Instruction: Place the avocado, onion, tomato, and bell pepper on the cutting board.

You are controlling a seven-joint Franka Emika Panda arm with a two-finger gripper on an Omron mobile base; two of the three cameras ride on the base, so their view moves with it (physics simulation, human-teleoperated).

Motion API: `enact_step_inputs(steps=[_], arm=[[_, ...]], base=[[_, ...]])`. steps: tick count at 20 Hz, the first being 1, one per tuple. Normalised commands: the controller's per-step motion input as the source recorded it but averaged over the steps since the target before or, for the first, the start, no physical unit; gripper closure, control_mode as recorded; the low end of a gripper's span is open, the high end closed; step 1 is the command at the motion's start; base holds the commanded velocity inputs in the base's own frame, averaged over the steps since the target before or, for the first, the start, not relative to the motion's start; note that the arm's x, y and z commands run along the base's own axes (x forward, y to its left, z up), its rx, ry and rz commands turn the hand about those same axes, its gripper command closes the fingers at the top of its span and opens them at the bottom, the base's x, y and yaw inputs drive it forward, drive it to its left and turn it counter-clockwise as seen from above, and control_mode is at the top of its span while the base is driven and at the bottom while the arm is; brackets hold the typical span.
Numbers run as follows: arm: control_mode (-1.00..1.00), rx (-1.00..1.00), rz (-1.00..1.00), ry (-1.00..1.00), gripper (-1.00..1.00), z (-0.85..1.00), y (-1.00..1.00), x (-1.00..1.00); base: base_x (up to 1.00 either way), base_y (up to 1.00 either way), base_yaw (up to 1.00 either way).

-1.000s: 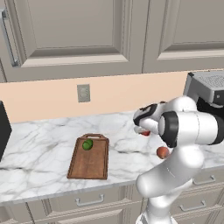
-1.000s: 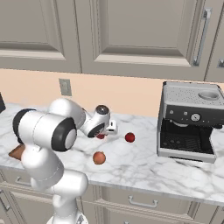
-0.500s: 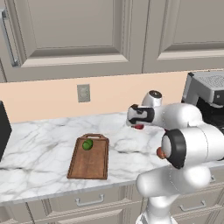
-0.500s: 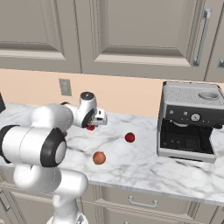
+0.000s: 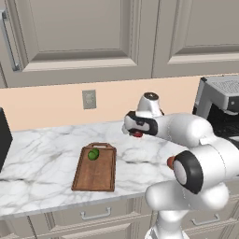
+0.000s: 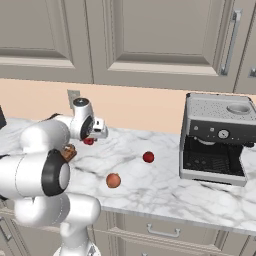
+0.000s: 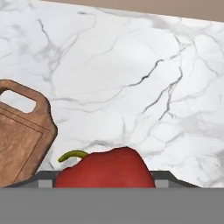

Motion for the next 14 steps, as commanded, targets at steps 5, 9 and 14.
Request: enact_step_inputs(steps=[5,9,14], arm=[[-1.0,0.0,0.0,-0.02,1.0,-0.01,0.54,-0.31],[-1.0,0.0,0.0,-0.02,1.0,0.0,0.53,-0.33],[-1.0,0.0,0.0,-0.01,1.0,0.0,0.55,-0.32]], base=[[0.0,0.0,0.0],[0.0,0.0,0.0],[0.0,0.0,0.0]])
